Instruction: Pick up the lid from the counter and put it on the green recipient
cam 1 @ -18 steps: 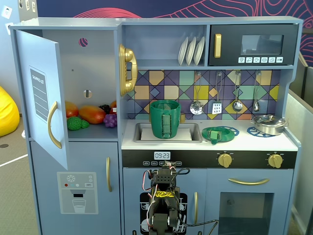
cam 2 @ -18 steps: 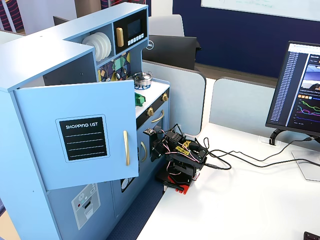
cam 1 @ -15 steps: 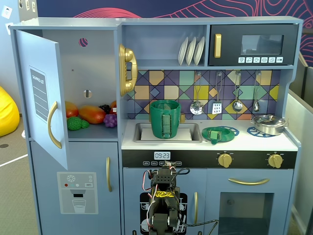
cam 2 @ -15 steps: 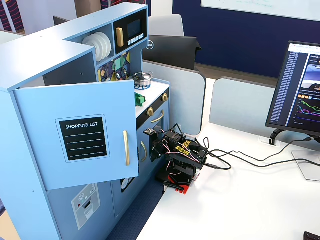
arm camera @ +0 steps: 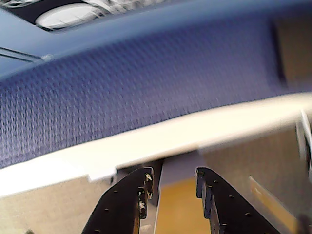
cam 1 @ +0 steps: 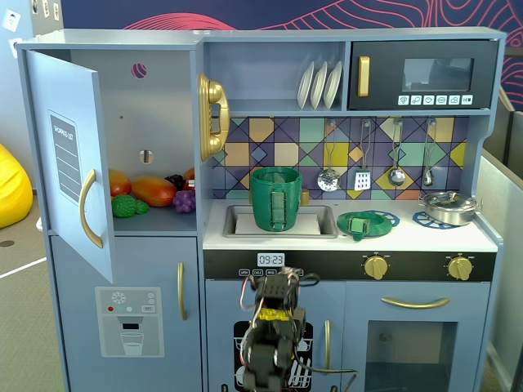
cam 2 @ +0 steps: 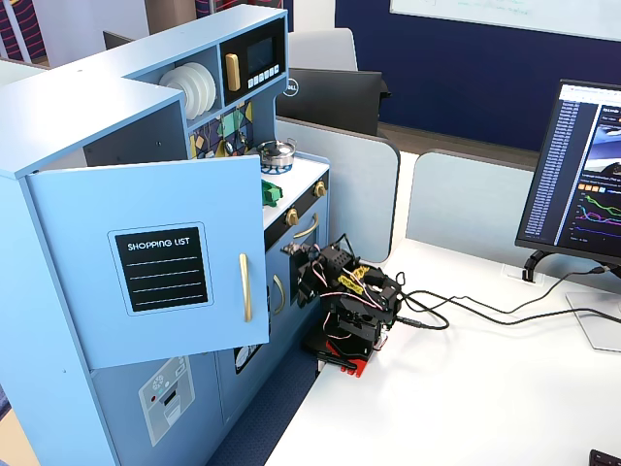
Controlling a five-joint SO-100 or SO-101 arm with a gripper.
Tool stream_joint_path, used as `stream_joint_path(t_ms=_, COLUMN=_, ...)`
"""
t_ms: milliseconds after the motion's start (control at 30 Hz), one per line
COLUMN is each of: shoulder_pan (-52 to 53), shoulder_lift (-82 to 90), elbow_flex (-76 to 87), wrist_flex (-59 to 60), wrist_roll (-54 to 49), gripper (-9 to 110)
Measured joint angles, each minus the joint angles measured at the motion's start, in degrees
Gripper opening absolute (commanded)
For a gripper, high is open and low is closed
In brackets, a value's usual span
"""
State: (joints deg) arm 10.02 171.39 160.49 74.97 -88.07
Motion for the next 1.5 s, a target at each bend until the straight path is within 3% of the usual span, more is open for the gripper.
stream_joint_path(t_ms=233, shoulder_pan=14.94, shoulder_lift=-8.7, elbow_flex=-20.74, wrist_flex=-15.03, wrist_roll=-7.47, gripper=0)
stream_joint_path(t_ms=533, shoulder_pan=21.36, shoulder_lift=-12.13, elbow_flex=-22.32, wrist_flex=-43.15, wrist_roll=-9.67, gripper=1)
stream_joint_path(t_ms=767, shoulder_pan=23.47, shoulder_lift=-18.37, elbow_flex=-20.04, wrist_flex=-60.64, wrist_roll=-9.4, gripper=20)
stream_joint_path(t_ms=1033, shoulder_pan=25.22, shoulder_lift=-23.2, elbow_flex=-19.78, wrist_flex=-69.35, wrist_roll=-5.98, gripper=47)
stream_joint_path(t_ms=1500, shoulder_pan=26.89, shoulder_lift=-34.45, elbow_flex=-24.61, wrist_flex=-71.46, wrist_roll=-5.01, gripper=48)
